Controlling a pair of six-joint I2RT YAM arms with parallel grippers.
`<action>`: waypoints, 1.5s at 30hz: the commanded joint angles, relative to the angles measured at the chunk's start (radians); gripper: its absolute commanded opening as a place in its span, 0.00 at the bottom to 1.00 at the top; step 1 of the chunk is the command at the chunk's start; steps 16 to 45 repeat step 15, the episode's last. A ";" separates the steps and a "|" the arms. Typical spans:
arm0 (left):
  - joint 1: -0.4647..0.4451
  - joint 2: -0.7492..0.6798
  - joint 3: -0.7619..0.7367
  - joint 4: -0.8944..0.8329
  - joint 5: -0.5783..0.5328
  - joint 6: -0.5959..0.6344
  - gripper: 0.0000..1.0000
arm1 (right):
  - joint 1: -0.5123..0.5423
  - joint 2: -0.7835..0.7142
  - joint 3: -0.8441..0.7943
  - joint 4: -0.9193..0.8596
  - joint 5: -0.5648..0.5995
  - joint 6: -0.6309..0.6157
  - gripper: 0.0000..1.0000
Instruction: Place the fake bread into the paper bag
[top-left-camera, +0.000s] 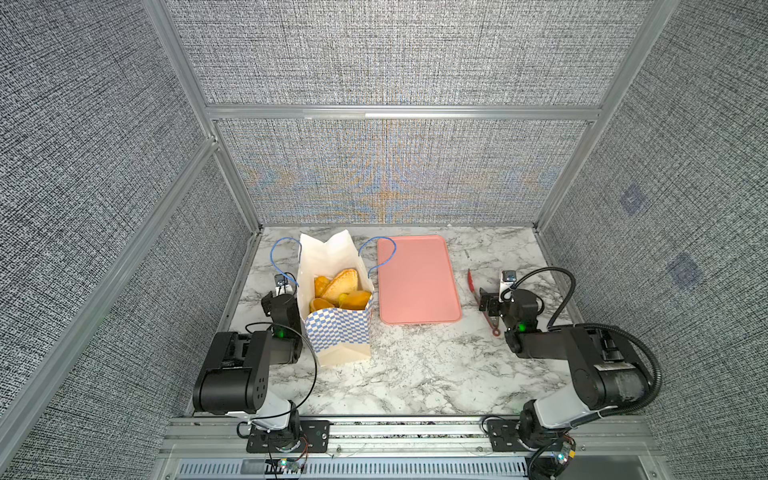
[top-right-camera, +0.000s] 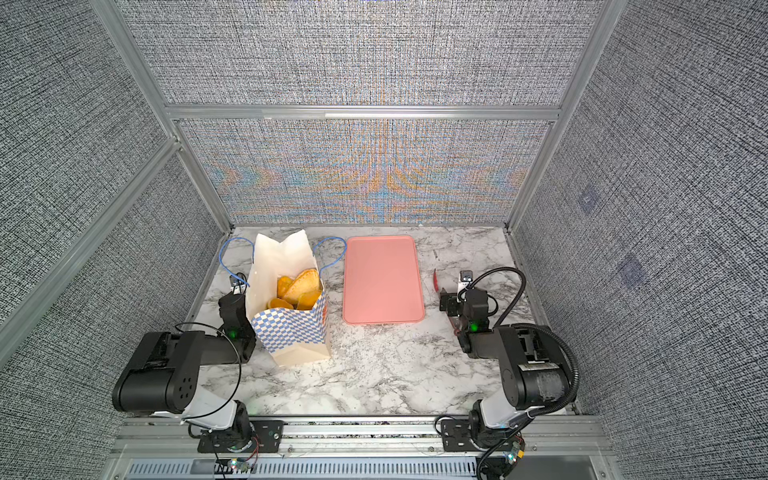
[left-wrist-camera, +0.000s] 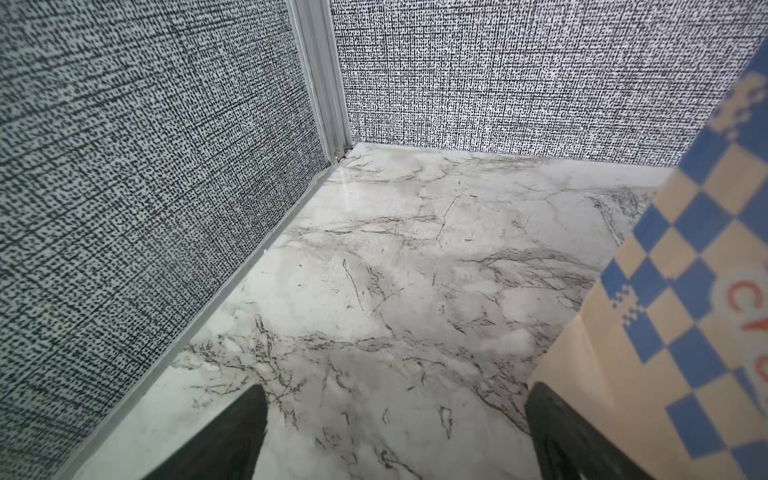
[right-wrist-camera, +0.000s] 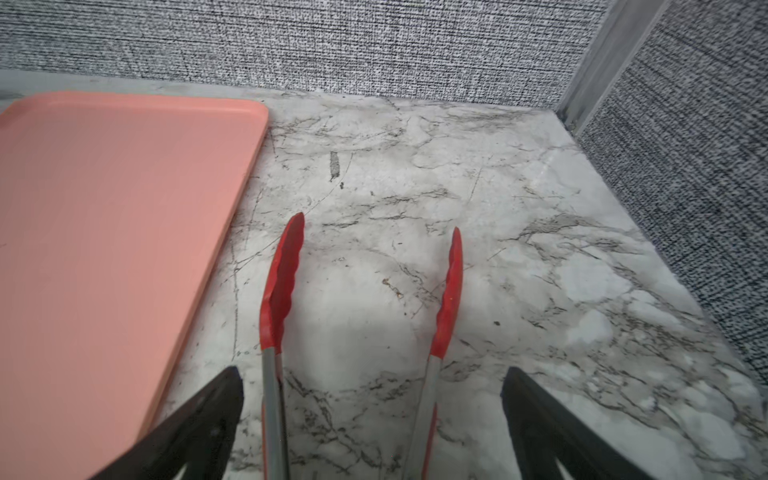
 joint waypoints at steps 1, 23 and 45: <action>0.000 -0.001 -0.002 0.025 0.006 0.004 0.98 | 0.002 -0.002 -0.003 0.017 0.001 0.009 0.99; 0.000 0.002 0.005 0.018 0.006 0.007 0.98 | -0.001 0.002 0.013 -0.008 -0.009 0.014 0.99; 0.000 0.002 0.005 0.018 0.006 0.007 0.98 | -0.001 0.002 0.013 -0.008 -0.009 0.014 0.99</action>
